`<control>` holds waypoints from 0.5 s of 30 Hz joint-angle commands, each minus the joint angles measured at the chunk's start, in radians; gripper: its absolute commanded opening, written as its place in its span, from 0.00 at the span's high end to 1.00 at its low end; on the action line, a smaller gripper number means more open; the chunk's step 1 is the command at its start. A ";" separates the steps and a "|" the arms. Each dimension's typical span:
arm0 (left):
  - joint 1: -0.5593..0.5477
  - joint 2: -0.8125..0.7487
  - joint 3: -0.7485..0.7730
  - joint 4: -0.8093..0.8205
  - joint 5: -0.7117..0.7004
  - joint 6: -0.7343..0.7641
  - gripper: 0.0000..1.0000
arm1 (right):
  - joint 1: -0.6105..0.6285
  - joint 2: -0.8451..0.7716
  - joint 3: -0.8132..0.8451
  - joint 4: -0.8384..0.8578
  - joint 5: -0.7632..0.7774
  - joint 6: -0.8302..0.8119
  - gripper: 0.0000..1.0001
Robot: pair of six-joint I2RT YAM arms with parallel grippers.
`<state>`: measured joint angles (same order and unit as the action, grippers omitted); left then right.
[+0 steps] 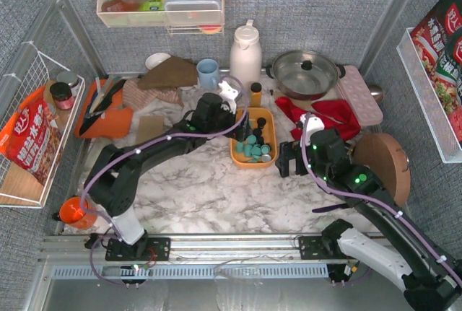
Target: Mix the coffee capsules in the storage basket
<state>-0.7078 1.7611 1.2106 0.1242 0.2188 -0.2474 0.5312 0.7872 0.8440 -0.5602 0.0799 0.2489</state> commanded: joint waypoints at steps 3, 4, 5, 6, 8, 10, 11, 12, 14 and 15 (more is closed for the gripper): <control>0.000 -0.148 -0.146 0.159 -0.085 0.023 0.01 | -0.003 0.010 -0.059 0.114 0.172 -0.015 0.01; 0.000 -0.173 -0.175 0.179 -0.109 0.030 0.01 | -0.003 0.015 -0.075 0.139 0.211 -0.022 0.01; 0.001 -0.197 -0.200 0.198 -0.136 0.036 0.01 | -0.005 0.020 -0.093 0.170 0.240 -0.032 0.01; 0.000 -0.221 -0.229 0.216 -0.174 0.037 0.01 | -0.006 0.026 -0.109 0.199 0.268 -0.040 0.01; 0.002 -0.264 -0.286 0.257 -0.238 0.057 0.01 | -0.012 0.039 -0.154 0.268 0.309 -0.062 0.01; 0.002 -0.310 -0.347 0.308 -0.291 0.098 0.01 | -0.019 0.052 -0.201 0.382 0.335 -0.107 0.01; 0.002 -0.334 -0.382 0.340 -0.319 0.121 0.01 | -0.024 0.059 -0.228 0.439 0.348 -0.142 0.01; 0.002 -0.356 -0.416 0.373 -0.348 0.140 0.01 | -0.028 0.065 -0.254 0.493 0.357 -0.169 0.01; 0.002 -0.401 -0.490 0.443 -0.402 0.194 0.01 | -0.048 0.085 -0.305 0.608 0.368 -0.216 0.01; 0.004 -0.421 -0.545 0.485 -0.425 0.229 0.01 | -0.060 0.099 -0.326 0.657 0.371 -0.231 0.01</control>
<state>-0.7059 1.4002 0.7799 0.4164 -0.0635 -0.1448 0.4980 0.8570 0.5785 -0.1879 0.3840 0.1265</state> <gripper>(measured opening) 0.993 0.989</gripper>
